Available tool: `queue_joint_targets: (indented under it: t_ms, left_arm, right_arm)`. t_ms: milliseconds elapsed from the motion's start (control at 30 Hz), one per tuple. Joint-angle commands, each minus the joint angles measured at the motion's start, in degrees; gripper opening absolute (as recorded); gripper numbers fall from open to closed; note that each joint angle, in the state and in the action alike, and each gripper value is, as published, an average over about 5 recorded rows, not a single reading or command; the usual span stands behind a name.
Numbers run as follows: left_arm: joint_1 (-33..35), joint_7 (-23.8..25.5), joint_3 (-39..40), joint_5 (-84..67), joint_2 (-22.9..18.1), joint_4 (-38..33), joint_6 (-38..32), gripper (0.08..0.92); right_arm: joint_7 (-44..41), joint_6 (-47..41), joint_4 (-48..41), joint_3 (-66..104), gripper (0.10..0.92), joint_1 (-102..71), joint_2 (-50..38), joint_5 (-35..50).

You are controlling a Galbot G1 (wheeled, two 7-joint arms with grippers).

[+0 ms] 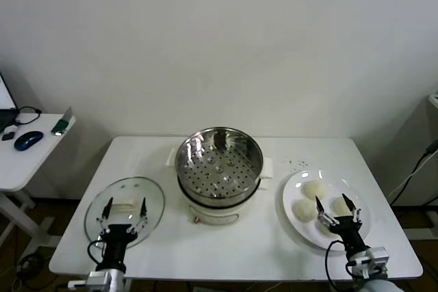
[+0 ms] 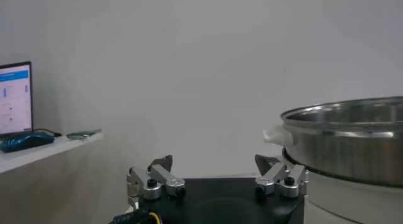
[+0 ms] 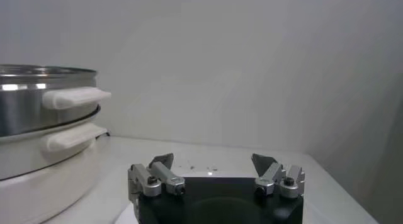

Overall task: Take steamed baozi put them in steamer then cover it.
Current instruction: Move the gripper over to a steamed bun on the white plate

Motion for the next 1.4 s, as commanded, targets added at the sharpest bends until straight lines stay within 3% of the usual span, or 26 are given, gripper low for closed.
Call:
queue_joint_targets:
  t_ms: [33, 300, 433, 567, 767, 967, 1167, 1400]
  left_arm:
    - [0.49, 0.86, -0.36, 0.82, 0.68, -1.53, 1.37, 0.823]
    - [1.09, 1.00, 0.16, 1.69, 0.90, -1.95, 1.18, 0.823]
    - [1.69, 1.59, 0.68, 2.18, 0.59, -2.15, 1.12, 0.823]
    - [1.75, 1.71, 0.73, 2.17, 0.77, -1.49, 0.88, 0.823]
    - [1.81, 1.21, 0.52, 1.28, 2.79, -0.79, 0.76, 0.823]
    - [2.33, 0.97, 0.75, 1.18, 5.09, -0.32, 0.56, 0.823]
    - [1.70, 0.66, 0.98, 1.37, 4.64, -0.12, 1.07, 0.823]
    - [1.36, 0.56, 1.03, 1.48, 3.72, 0.32, 1.32, 0.823]
  right_arm:
    - [-11.47, -11.70, -0.83, -0.16, 0.823, 6.20, -13.95, -2.81]
    - [-34.93, -16.55, -11.27, -8.42, 0.823, 18.52, -35.80, -5.89]
    - [-49.35, -13.91, -17.05, -14.40, 0.823, 26.04, -42.33, -11.71]
    - [-53.99, -11.06, -22.51, -26.78, 0.823, 38.94, -44.96, -15.51]
    - [-58.75, -7.83, -29.31, -51.92, 0.823, 64.08, -43.12, -22.03]
    - [-61.78, -6.07, -37.53, -77.25, 0.823, 87.45, -36.33, -23.19]
    - [-62.20, -6.21, -42.95, -90.19, 0.823, 94.99, -29.07, -22.47]
    - [-61.00, -6.77, -47.63, -92.02, 0.823, 94.01, -23.52, -22.53]
